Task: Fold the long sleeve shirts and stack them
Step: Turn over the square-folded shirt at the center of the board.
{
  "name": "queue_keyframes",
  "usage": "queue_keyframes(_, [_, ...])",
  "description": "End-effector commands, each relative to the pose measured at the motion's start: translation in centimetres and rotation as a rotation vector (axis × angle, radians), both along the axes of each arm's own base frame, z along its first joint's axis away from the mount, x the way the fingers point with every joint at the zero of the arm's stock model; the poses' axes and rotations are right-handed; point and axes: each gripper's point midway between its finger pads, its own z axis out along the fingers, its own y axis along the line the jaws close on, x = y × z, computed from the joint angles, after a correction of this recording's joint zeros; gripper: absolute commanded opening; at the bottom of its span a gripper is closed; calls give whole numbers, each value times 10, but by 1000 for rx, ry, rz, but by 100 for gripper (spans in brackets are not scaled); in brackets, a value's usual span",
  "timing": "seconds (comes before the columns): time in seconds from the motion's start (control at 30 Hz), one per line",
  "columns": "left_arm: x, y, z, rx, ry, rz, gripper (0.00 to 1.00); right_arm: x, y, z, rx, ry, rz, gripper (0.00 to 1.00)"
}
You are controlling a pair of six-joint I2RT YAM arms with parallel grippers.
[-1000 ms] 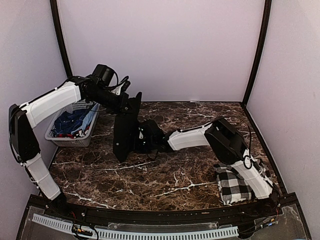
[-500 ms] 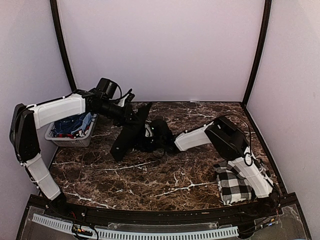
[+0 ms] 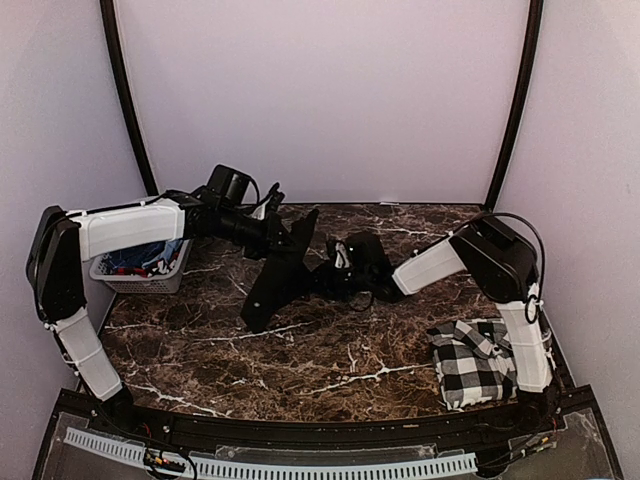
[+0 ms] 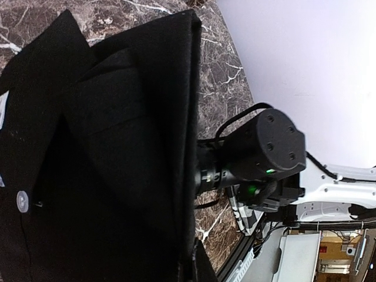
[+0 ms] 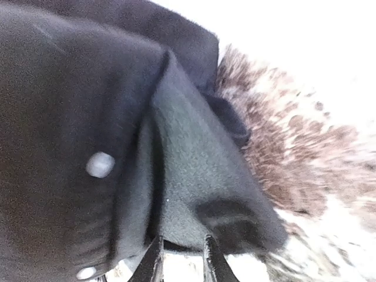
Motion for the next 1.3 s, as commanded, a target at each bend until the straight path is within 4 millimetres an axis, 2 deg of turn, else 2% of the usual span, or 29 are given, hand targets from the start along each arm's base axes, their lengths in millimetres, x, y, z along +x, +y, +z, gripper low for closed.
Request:
queue_keyframes(0.0, [5, -5, 1, 10, -20, 26, 0, 6, -18, 11, -92, -39, -38, 21])
queue_keyframes(0.13, [7, -1, 6, 22, -39, 54, 0, -4, -21, -8, -158, 19, -38, 19])
queue_keyframes(0.27, [8, 4, 24, 21, -82, 69, 0, -11, -15, -25, -197, 52, -49, 19])
queue_keyframes(0.4, [3, 3, 41, 0, -108, 38, 0, -6, -5, -36, -190, 77, -68, 19])
queue_keyframes(0.53, [-5, -1, 51, -30, -123, -15, 0, 1, 17, -44, -171, 93, -74, 19])
queue_keyframes(0.8, [-11, -12, 78, -123, -174, -89, 0, 19, 71, -41, -58, 77, -96, 19])
queue_keyframes(1.0, [-5, -20, 66, -135, -144, -97, 0, 17, 102, -19, 96, 26, -35, 20])
queue_keyframes(1.1, [-3, -24, 62, -154, -128, -100, 0, 17, 97, -16, 104, 6, -33, 21])
queue_keyframes(1.27, [-2, -25, 48, -142, -102, -98, 0, 28, 57, -10, 142, -7, -76, 27])
